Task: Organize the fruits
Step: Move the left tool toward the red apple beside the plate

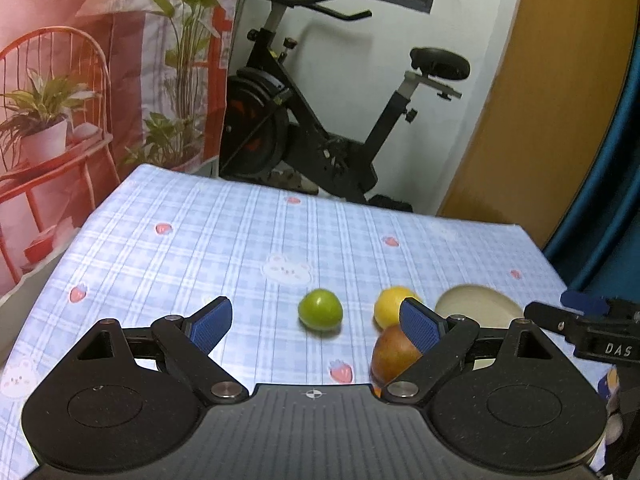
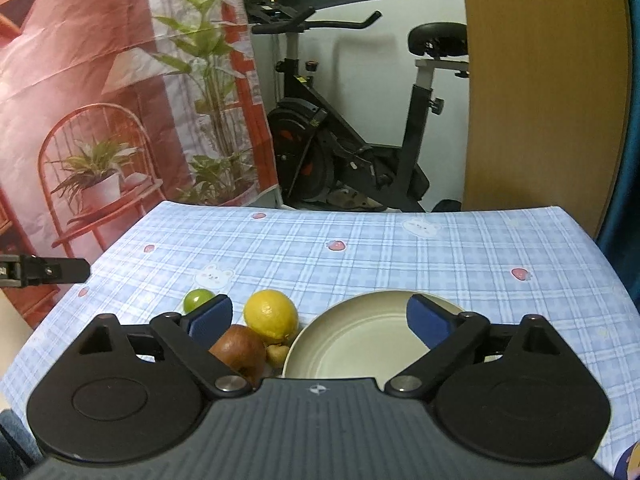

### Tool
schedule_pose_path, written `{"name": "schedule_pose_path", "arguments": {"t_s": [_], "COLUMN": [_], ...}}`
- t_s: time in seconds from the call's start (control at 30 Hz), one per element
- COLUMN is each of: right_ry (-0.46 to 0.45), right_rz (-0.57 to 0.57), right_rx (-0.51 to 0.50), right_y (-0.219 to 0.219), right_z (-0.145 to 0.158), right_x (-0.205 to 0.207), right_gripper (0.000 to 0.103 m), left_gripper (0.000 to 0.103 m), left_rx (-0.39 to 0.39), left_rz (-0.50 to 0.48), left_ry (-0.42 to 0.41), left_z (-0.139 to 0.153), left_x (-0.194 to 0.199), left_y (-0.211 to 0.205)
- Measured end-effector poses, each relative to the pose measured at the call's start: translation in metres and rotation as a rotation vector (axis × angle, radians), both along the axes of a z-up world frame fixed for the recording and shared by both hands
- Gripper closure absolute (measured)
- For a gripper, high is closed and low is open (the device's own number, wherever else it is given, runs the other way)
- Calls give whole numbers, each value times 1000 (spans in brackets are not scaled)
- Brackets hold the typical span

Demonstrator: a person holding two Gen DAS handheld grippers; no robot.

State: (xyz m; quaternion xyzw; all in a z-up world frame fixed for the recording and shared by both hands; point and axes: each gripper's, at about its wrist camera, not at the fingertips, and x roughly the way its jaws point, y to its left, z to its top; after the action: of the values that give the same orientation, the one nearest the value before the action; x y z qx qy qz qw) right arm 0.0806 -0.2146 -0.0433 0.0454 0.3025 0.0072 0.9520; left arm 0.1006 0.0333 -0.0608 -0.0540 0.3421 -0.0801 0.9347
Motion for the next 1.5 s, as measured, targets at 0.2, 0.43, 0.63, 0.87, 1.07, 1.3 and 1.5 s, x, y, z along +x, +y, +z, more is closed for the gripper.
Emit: {"name": "schedule_pose_path", "arguments": {"t_s": [0.2, 0.43, 0.63, 0.87, 1.07, 1.3, 1.5], "right_ry": [8, -76, -196, -305, -184, -100, -50], "right_rz": [45, 54, 37, 9, 18, 11, 19], "right_rx": [-28, 24, 74, 81, 123, 195, 214], "right_y": [5, -10, -23, -33, -33, -35, -34], "right_z": [-1, 19, 32, 47, 19, 5, -5], "right_x": [-10, -33, -67, -94, -85, -72, -62], "right_gripper": [15, 16, 16, 20, 37, 29, 23], "left_gripper": [12, 17, 23, 26, 31, 31, 31], "left_rx": [-20, -3, -12, 35, 37, 33, 39], "left_rz": [8, 67, 61, 0, -25, -5, -14], "left_ry": [23, -75, -145, -194, -75, -39, 1], "left_z": [-1, 23, 39, 49, 24, 14, 3], "left_x": [-8, -24, -47, -57, -51, -45, -41], "left_y": [-1, -6, -17, -46, -52, -42, -42]}}
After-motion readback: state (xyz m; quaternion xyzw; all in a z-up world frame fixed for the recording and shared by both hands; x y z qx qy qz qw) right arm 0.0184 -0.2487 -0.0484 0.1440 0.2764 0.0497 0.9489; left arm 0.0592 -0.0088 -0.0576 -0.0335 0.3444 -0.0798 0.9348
